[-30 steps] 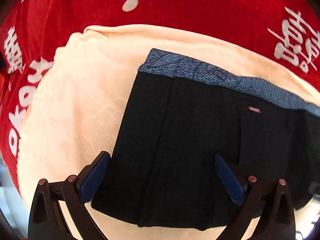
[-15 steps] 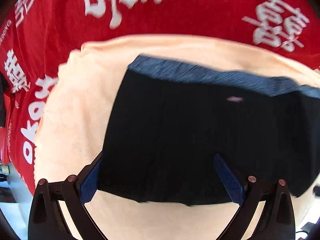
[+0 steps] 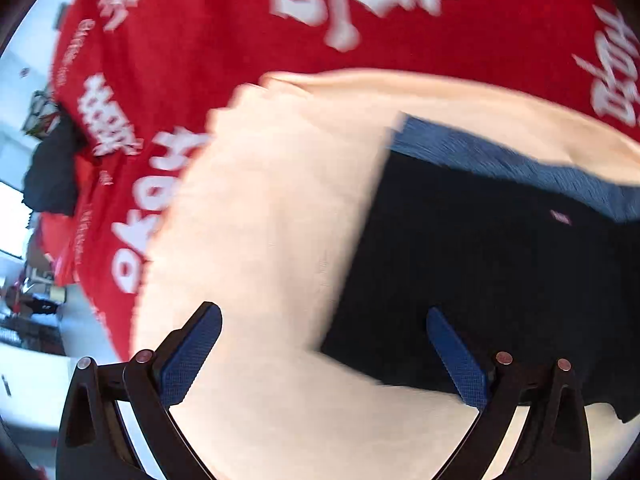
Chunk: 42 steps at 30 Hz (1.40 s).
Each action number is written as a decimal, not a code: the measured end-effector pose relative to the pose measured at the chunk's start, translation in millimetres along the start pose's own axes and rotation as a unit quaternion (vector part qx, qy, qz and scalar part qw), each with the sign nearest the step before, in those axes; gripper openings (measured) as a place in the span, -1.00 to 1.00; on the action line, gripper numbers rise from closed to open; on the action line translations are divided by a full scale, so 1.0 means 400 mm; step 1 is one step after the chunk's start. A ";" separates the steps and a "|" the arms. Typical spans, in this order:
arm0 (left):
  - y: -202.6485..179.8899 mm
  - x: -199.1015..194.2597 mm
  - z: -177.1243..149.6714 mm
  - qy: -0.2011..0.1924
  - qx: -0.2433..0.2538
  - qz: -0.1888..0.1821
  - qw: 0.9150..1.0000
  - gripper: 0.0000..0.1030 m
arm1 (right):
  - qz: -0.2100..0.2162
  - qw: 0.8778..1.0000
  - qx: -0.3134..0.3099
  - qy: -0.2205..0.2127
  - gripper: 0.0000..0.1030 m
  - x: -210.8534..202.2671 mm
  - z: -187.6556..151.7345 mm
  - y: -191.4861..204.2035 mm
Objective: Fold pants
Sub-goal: 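Press and straighten the folded trousers with both grippers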
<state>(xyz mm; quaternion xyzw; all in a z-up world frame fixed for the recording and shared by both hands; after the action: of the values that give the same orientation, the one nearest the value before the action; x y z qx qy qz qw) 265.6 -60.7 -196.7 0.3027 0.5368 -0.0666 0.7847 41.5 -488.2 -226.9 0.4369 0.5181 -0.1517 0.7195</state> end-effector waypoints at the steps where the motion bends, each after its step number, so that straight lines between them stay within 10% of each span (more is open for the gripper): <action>1: -0.003 -0.035 -0.011 -0.009 0.002 -0.001 1.000 1.00 | 0.006 1.000 -0.013 0.001 -0.61 0.002 0.011 0.019; 6: -0.192 -0.105 0.066 -0.052 0.077 -0.087 0.992 1.00 | 0.012 0.997 -0.076 0.017 -0.61 0.069 0.092 0.131; 11: -0.542 -0.141 0.183 -0.070 0.109 -0.244 0.961 1.00 | -0.001 0.994 -0.107 0.028 -0.61 0.137 0.142 0.191; 17: -0.712 -0.046 0.269 -0.044 0.079 -0.235 0.968 1.00 | -0.024 0.993 -0.117 0.018 -0.63 0.189 0.206 0.155; 24: -0.617 0.056 0.358 -0.014 0.030 -0.148 0.988 1.00 | -0.064 0.991 -0.114 -0.028 -0.63 0.161 0.295 0.091; 26: -0.559 0.045 0.361 -0.017 0.015 -0.150 0.988 1.00 | -0.096 0.987 -0.122 -0.035 -0.38 0.141 0.291 0.087; 28: -0.497 0.016 0.351 -0.030 0.012 -0.148 0.989 1.00 | -0.097 0.987 -0.125 -0.035 0.27 0.118 0.275 0.095; 35: -0.270 0.037 0.243 -0.021 0.043 -0.065 0.997 1.00 | -0.042 0.988 -0.146 0.011 0.28 0.101 0.086 0.189; 39: -0.171 0.068 0.166 -0.017 -0.004 -0.134 0.991 1.00 | -0.073 0.984 -0.161 0.036 0.28 0.152 -0.037 0.168; 42: -0.171 0.049 0.182 -0.012 0.021 -0.114 0.993 1.00 | -0.095 0.981 -0.166 0.018 0.28 0.123 -0.086 0.154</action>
<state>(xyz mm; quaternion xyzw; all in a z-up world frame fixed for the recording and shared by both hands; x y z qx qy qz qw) 302.7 -151.3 -224.3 0.2549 0.5570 -0.1703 0.7719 82.3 -414.2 -243.8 0.2632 0.5880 -0.1235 0.7548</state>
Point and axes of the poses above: each gripper's, at about its wrist camera, not at the fingertips, and x roughly the way its jaws point, y to its left, z to its top, the point moved 7 cm from there along x, roughly the way its jaws point, and after that the axes turned 8 degrees about x, right-handed, at the moved point
